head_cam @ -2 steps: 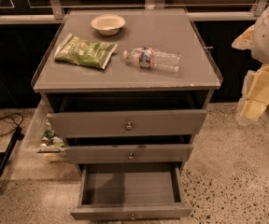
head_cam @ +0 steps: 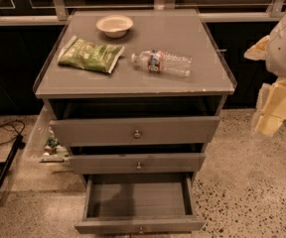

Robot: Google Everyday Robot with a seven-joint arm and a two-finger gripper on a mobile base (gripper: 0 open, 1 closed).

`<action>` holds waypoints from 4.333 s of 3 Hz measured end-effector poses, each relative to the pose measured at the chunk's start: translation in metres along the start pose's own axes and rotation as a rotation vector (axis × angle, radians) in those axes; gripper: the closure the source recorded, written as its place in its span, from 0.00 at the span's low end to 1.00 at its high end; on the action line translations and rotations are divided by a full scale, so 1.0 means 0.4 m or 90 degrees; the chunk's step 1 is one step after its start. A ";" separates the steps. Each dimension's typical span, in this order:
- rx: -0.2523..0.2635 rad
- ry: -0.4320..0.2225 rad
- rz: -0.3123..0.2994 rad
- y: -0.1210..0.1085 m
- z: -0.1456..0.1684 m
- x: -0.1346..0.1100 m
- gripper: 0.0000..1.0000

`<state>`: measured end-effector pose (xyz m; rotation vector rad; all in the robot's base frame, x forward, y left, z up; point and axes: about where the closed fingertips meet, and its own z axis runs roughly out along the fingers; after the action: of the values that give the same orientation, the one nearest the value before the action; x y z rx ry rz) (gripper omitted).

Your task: Close bottom drawer

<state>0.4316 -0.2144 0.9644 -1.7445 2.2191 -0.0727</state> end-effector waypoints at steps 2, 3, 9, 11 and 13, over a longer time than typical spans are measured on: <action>-0.051 -0.033 -0.001 0.131 0.173 0.068 0.00; -0.068 -0.043 -0.013 0.215 0.296 0.093 0.19; -0.106 -0.135 -0.002 0.328 0.753 0.106 1.00; -0.065 -0.163 0.053 0.425 0.948 0.121 1.00; -0.088 -0.165 0.057 0.484 1.128 0.155 1.00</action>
Offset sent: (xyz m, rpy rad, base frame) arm -0.0624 -0.0049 -0.1583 0.0873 0.1261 0.0408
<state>0.3621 -0.1551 0.4779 -1.6147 2.1486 0.3165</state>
